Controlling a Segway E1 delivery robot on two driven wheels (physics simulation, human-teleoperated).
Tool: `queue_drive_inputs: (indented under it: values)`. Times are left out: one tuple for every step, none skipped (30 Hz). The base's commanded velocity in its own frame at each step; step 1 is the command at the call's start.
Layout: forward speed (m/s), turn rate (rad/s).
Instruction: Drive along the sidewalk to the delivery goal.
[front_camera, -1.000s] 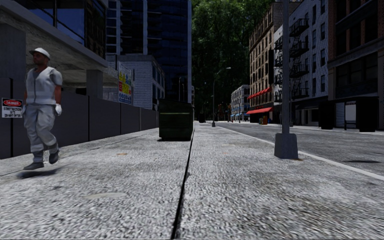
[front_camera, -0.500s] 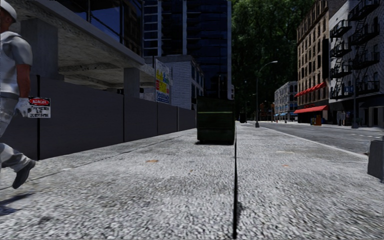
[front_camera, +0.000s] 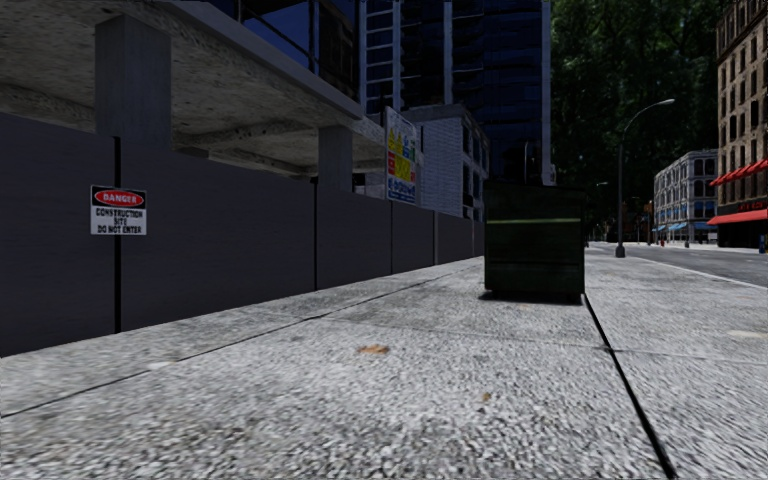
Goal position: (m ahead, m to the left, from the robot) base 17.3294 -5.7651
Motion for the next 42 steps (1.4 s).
queue_drive_inputs:
  values:
    - [2.0, 0.47]
    - [2.0, 0.47]
    - [2.0, 0.27]
    - [2.0, 0.0]
    - [2.0, 0.0]
    - [2.0, 0.0]
    - [2.0, 0.0]
    - [2.0, 0.0]
    - [2.0, 0.0]
    - [2.0, 0.0]
    - [2.0, 0.0]
    - [2.0, 0.0]
    - [2.0, 0.0]
    - [2.0, 0.0]
    - [2.0, 0.0]
    - [2.0, 0.0]
    - [2.0, 0.0]
    - [2.0, 0.0]
    - [2.0, 0.0]
    - [2.0, 0.0]
    - [2.0, 0.0]
    - [2.0, 0.0]
    - [2.0, 0.0]
    - [2.0, 0.0]
    - [2.0, 0.0]
    - [2.0, 0.0]
    - [2.0, 0.0]
    - [2.0, 0.0]
    - [2.0, 0.0]
    - [2.0, 0.0]
    - [2.0, 0.0]
    - [2.0, -0.05]
    - [2.0, -0.05]
    - [2.0, -0.18]
    - [2.0, -0.23]
    - [2.0, -0.25]
    - [2.0, -0.25]
    - [2.0, -0.26]
    - [2.0, -0.3]
    - [2.0, -0.3]
    - [2.0, -0.35]
    - [2.0, -0.38]
